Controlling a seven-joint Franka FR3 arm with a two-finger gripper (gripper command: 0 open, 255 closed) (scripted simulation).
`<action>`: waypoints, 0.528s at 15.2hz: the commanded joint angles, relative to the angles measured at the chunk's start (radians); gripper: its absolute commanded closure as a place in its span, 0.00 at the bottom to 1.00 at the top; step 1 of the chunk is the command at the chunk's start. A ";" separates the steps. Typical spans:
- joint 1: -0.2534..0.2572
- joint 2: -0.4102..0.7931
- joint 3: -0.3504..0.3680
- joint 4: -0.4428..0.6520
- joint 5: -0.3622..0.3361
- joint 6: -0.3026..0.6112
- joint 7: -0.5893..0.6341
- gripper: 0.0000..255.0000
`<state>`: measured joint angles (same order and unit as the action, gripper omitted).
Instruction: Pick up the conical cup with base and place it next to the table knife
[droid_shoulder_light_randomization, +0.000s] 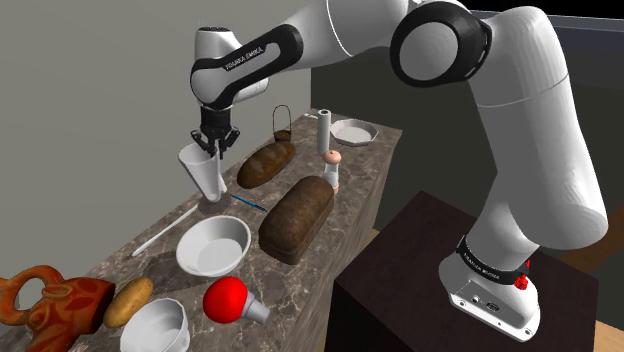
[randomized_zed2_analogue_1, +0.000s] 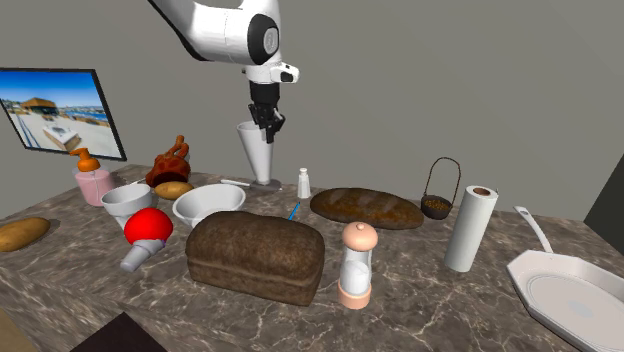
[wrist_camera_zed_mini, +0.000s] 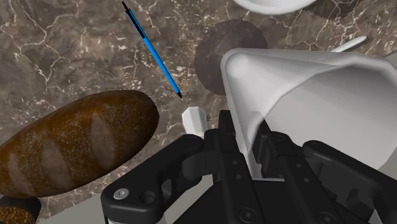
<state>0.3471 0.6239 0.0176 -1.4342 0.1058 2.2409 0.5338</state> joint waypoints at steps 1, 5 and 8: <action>-0.001 0.015 0.000 -0.004 0.001 0.020 -0.004 1.00; -0.002 0.039 0.002 -0.020 0.004 0.060 -0.008 1.00; -0.002 0.059 0.003 -0.029 0.005 0.089 -0.011 1.00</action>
<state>0.3467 0.6794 0.0200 -1.4574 0.1099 2.3195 0.5250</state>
